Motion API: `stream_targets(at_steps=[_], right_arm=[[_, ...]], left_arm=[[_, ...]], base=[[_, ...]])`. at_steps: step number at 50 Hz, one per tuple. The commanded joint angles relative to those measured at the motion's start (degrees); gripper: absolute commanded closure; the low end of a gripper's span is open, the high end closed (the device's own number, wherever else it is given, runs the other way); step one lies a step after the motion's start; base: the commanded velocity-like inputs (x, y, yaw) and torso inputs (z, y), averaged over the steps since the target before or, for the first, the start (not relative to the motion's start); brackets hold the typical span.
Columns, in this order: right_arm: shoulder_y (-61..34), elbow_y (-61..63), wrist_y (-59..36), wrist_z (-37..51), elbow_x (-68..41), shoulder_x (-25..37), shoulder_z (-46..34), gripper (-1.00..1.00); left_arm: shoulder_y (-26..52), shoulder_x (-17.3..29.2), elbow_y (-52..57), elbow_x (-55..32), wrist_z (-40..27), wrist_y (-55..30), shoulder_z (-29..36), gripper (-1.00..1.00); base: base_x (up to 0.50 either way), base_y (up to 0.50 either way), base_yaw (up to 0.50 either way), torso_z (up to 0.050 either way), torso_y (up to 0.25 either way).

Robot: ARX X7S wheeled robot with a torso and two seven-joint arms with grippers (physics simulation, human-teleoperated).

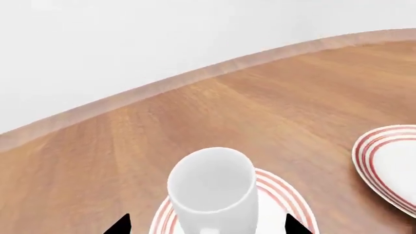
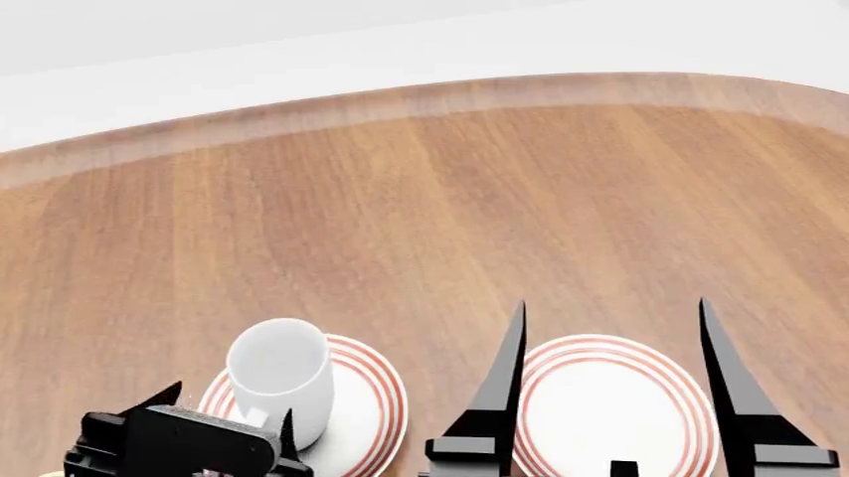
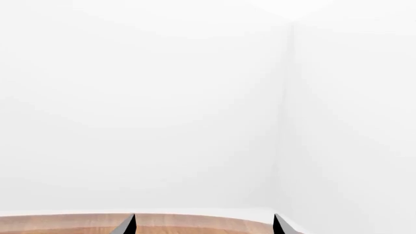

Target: Put the white mug on the left plate.

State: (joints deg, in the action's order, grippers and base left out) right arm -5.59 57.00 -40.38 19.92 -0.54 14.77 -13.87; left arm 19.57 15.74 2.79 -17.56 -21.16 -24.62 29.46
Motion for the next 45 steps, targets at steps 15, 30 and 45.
stream_targets(at_steps=[15, 30, 45], right_arm=[[-0.4, -0.4, 0.0, 0.6, -0.3, 0.3, -0.9, -1.00], [-0.7, 1.2, -1.4, 1.2, -0.4, 0.8, -1.0, -1.00], [-0.8, 0.3, -0.6, 1.4, -0.9, 1.0, -1.3, -1.00]], left_arm=[[-6.3, 8.3, 36.7, -5.6, -7.8, -10.5, -6.7, -1.00], [-3.9, 11.2, 51.6, -12.8, -13.0, -17.8, -15.6, -1.00], [-2.0, 13.8, 56.9, -19.4, -17.8, -19.8, -18.0, -1.00]], base=[[0.00, 0.00, 0.00, 0.000, 0.000], [0.00, 0.00, 0.00, 0.000, 0.000], [0.00, 0.00, 0.00, 0.000, 0.000]])
